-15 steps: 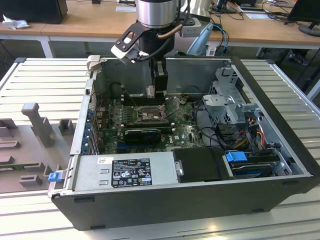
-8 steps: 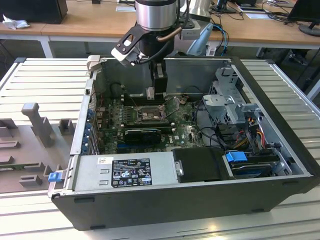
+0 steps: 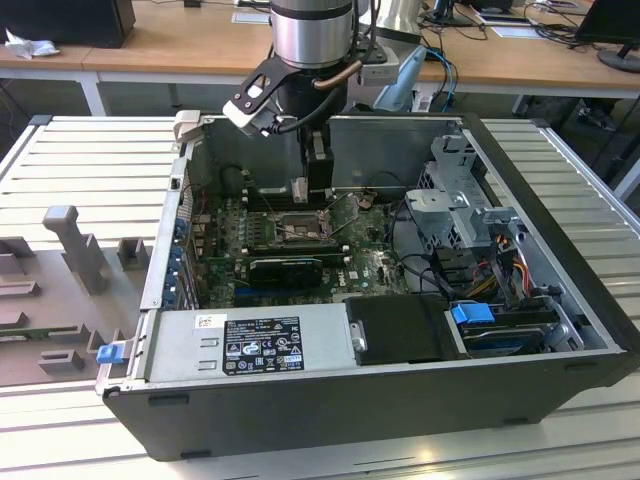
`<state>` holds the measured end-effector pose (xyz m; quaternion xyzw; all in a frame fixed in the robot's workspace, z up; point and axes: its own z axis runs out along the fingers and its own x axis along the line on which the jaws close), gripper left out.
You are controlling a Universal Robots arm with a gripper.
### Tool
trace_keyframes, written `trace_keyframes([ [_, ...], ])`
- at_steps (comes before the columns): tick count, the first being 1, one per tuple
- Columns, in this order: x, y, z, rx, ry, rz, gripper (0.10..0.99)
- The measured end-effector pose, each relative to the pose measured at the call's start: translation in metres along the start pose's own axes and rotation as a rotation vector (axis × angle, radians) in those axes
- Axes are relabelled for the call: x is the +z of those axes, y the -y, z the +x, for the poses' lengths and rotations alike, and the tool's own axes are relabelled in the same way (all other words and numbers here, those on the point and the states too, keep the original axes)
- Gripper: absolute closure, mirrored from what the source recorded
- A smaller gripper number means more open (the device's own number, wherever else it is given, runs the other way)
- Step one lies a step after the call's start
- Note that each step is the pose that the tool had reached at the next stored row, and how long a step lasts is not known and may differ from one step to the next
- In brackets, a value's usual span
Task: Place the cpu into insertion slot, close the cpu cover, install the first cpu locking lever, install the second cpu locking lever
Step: 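Place the cpu into insertion slot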
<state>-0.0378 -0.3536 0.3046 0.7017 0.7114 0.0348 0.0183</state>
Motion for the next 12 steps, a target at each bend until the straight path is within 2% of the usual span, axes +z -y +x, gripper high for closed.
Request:
trace_keyframes([
  [12, 0.0107, 0.0008, 0.0001, 0.003, 0.0003, 0.010, 0.553],
])
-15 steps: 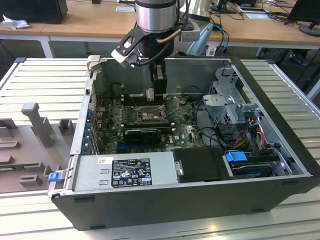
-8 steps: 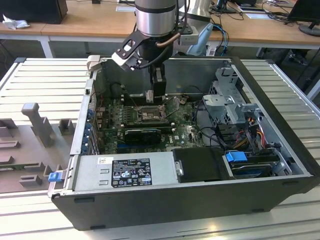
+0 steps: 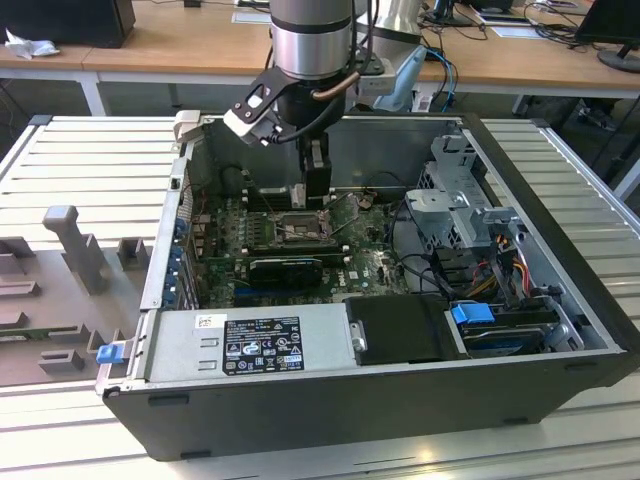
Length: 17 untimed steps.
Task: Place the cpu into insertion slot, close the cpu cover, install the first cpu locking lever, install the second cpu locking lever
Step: 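Place the cpu into insertion slot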
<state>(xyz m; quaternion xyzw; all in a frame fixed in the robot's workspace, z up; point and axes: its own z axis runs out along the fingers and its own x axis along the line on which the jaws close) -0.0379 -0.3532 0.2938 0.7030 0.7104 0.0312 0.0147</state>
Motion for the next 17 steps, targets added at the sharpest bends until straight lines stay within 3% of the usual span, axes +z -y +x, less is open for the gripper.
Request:
trace_keyframes([
  [8, 0.0093, 0.0006, 0.0005, 0.002, -0.0005, 0.001, 0.553],
  [10, 0.0174, 0.0012, 0.0031, 0.003, -0.0004, 0.001, 0.553],
  [17, 0.0330, 0.0030, 0.0083, 0.020, 0.0007, 0.001, 0.553],
])
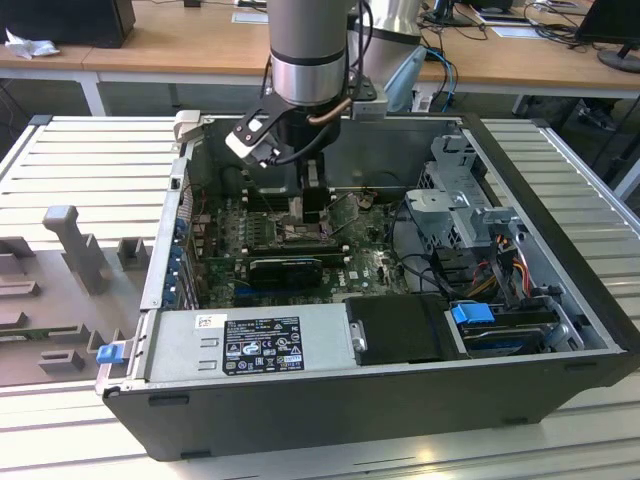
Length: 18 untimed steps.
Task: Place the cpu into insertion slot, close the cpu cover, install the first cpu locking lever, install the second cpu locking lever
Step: 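Place the cpu into insertion slot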
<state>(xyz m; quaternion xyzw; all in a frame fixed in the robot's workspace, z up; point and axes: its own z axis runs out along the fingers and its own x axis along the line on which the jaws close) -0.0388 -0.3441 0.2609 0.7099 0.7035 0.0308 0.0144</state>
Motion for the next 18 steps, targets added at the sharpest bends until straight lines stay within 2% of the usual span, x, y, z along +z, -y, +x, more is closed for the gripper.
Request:
trace_keyframes([
  [14, 0.0293, 0.0063, 0.0084, -0.011, -0.0007, 0.000, 0.553],
  [18, 0.0338, 0.0077, 0.0128, -0.011, -0.0008, 0.000, 0.553],
])
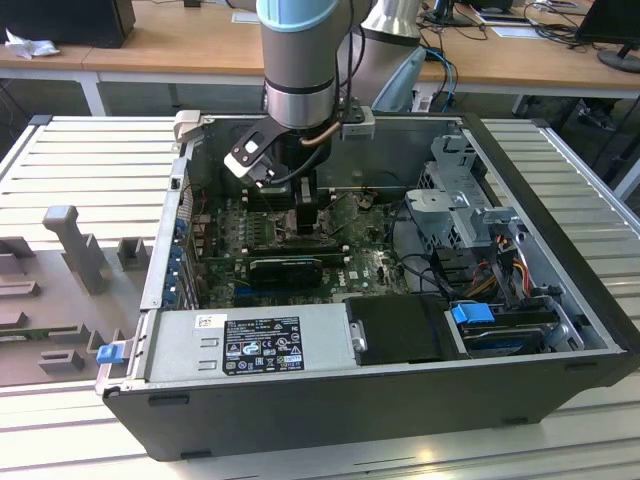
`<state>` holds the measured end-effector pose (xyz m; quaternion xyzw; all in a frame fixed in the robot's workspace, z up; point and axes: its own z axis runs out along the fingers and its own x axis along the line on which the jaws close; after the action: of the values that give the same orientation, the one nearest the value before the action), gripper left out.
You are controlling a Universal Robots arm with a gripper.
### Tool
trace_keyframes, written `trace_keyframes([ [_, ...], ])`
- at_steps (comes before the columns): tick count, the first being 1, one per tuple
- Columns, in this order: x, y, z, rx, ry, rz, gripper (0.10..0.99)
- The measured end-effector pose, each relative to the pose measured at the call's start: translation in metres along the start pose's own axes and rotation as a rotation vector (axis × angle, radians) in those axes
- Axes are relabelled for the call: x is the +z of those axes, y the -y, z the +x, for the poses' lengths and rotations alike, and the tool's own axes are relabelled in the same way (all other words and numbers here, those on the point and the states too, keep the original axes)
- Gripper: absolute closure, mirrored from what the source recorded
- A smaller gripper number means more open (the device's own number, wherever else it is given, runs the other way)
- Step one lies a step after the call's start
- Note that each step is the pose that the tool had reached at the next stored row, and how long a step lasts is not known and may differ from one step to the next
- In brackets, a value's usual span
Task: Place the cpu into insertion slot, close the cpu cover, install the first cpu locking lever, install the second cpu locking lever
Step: 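Place the cpu into insertion slot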
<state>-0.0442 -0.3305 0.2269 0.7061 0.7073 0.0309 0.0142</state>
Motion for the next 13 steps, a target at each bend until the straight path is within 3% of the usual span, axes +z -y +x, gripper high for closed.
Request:
trace_keyframes([
  [3, 0.0032, 0.0003, 0.0045, 0.002, 0.0001, 0.000, 0.553],
  [8, 0.0175, 0.0011, 0.0089, 0.016, 0.0011, 0.000, 0.553],
  [13, 0.0206, 0.0001, 0.0094, 0.023, 0.0016, 0.001, 0.553],
])
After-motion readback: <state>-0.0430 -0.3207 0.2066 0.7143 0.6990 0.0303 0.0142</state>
